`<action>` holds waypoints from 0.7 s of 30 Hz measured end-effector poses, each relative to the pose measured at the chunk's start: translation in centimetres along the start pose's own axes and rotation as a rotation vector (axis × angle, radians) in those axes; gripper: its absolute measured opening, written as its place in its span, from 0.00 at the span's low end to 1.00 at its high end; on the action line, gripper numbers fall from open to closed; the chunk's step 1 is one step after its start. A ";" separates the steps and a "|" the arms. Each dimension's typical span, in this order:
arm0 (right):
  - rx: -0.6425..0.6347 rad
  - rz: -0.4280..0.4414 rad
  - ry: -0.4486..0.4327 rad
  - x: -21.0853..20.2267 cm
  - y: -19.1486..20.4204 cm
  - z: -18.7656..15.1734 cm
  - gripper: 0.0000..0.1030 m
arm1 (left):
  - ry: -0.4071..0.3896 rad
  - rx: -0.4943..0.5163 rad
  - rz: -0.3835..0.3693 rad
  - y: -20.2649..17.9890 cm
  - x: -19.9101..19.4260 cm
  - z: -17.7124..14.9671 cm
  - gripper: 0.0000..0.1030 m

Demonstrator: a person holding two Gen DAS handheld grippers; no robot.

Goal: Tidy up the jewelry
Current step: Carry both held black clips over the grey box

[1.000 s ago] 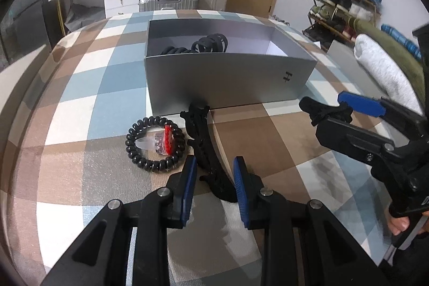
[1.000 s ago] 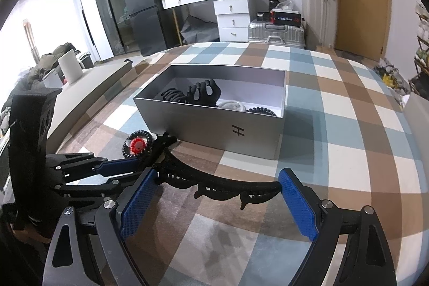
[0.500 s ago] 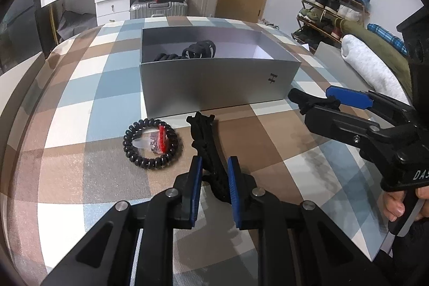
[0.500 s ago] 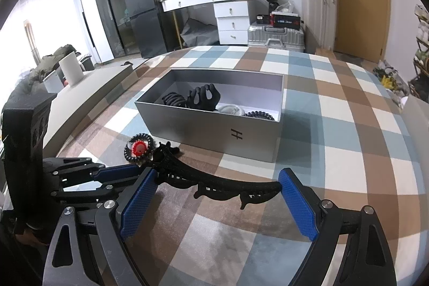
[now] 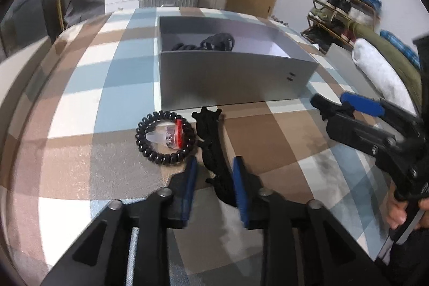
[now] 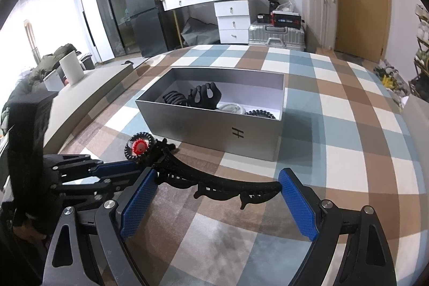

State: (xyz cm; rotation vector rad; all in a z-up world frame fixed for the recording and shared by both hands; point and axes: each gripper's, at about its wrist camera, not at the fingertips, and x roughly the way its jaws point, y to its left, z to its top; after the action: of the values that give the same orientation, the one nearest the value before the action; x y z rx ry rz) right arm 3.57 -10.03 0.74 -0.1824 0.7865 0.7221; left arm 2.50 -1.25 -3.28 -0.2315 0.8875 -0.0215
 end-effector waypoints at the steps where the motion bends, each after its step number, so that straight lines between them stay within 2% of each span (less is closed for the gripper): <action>1: -0.002 0.000 0.001 0.0 0.0 0.0 0.89 | 0.000 -0.007 -0.002 0.0 0.0 0.1 0.30; 8: 0.007 -0.001 0.009 0.3 -0.3 -0.2 0.89 | -0.009 0.035 0.048 -1.1 0.2 0.1 0.29; 9: 0.007 -0.002 0.010 0.3 -0.4 -0.2 0.89 | -0.008 0.037 0.043 -1.0 0.3 0.1 0.17; 10: 0.008 -0.003 0.010 0.3 -0.4 -0.2 0.89 | -0.001 0.041 0.035 -1.0 0.3 0.0 0.13; 15: 0.006 -0.002 0.006 0.1 -0.3 -0.1 0.89 | -0.004 0.094 0.012 -1.7 -0.1 -0.5 0.11; 21: 0.005 -0.003 -0.003 -0.2 -0.2 -0.1 0.89 | -0.039 0.108 -0.009 -1.9 -1.0 -0.6 0.11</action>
State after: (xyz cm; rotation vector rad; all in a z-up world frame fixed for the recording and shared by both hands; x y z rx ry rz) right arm 3.60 -10.33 0.80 -0.1777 0.7849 0.7176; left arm 1.57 -3.12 -2.53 -0.1347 0.8437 -0.0727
